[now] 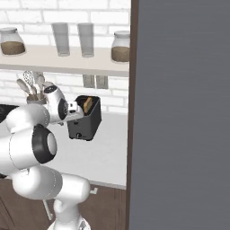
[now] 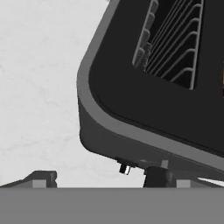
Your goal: Start the toaster. Once the lever pops up, take the bread to the plate on the dining counter.
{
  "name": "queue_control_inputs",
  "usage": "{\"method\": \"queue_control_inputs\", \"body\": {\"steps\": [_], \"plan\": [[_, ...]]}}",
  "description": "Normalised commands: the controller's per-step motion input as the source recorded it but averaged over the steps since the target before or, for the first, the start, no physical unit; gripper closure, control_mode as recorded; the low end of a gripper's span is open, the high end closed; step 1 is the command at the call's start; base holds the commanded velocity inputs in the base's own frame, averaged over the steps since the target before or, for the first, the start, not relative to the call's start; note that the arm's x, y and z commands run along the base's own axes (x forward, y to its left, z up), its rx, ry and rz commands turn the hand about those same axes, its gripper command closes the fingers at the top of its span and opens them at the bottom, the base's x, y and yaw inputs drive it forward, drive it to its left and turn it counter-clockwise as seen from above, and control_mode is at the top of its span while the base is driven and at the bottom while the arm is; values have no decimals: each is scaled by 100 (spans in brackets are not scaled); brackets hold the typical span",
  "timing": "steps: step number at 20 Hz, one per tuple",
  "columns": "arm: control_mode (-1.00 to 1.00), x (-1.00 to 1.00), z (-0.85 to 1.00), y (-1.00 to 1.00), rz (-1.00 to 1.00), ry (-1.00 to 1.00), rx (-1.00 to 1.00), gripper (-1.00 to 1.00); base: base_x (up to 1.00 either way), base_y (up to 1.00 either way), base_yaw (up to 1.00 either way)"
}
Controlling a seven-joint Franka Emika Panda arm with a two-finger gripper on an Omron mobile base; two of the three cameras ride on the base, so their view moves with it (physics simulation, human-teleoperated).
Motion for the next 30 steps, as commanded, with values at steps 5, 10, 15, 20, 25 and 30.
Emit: {"method": "queue_control_inputs", "body": {"steps": [5,10,15,20,25,30], "plan": [[-100,14,-27,-1,0,-3,0,-100,0,0,0],[-100,-11,-56,0,0,0,0,-100,0,0,0],[-100,-33,-90,0,0,0,0,-100,0,0,0],[-100,-27,-97,0,0,-4,0,-100,0,0,0],[-100,-76,19,-11,-1,-16,11,-100,0,0,0],[-100,-65,100,-28,-9,-13,27,-100,0,0,0]]}}
